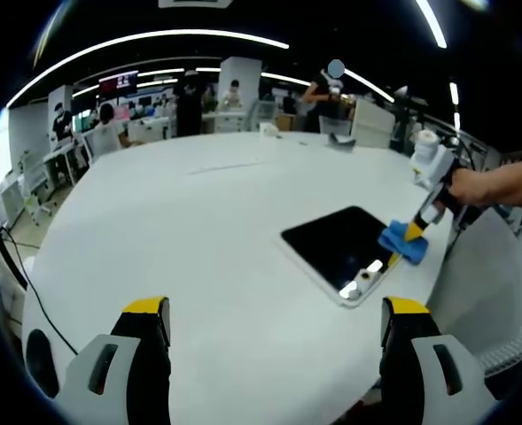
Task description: Wipe the mirror surface with the cleaning cloth until all visible marks leave the cleaned area.
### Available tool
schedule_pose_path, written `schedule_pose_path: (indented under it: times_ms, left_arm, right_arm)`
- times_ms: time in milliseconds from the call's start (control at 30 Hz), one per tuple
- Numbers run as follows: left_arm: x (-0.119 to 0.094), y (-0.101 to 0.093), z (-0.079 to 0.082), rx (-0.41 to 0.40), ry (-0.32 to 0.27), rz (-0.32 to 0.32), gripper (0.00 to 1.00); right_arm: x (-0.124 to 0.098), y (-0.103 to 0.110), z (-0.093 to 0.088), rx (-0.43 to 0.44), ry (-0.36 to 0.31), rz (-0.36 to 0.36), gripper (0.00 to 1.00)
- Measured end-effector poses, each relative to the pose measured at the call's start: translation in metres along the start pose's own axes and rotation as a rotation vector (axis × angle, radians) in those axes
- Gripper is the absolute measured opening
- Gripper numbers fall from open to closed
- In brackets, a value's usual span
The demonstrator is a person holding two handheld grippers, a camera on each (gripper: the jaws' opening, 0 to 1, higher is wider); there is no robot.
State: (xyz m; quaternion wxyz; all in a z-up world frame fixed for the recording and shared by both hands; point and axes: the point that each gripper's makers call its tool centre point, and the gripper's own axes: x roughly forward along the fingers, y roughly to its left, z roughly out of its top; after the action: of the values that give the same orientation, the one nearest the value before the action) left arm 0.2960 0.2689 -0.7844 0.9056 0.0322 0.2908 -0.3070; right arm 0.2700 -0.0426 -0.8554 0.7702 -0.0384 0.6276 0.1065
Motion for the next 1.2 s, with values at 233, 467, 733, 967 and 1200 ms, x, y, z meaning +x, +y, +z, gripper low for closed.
schedule_pose_path:
  times_ms: [233,467,733,967,1200]
  left_arm:
    - [-0.001,-0.002,-0.002,0.001,0.004,-0.004,1.0]
    - [-0.003,-0.002,-0.002,0.0,0.002,-0.001,1.0]
    - [-0.005,0.001,-0.005,-0.003,0.005,0.003,1.0]
    - [-0.006,0.003,-0.005,-0.006,0.002,0.004,1.0]
    - [-0.006,0.002,-0.005,-0.011,0.001,0.006,1.0]
  right_arm:
    - [0.0,0.003,0.001,0.009,0.0,0.011,0.01]
    - [0.001,0.009,0.002,0.0,0.005,0.015,0.01]
    - [0.002,0.016,0.004,-0.009,0.009,0.021,0.0]
    - [0.003,0.026,0.007,-0.01,0.007,0.036,0.0]
    - [0.004,0.033,0.009,-0.014,0.01,0.046,0.0]
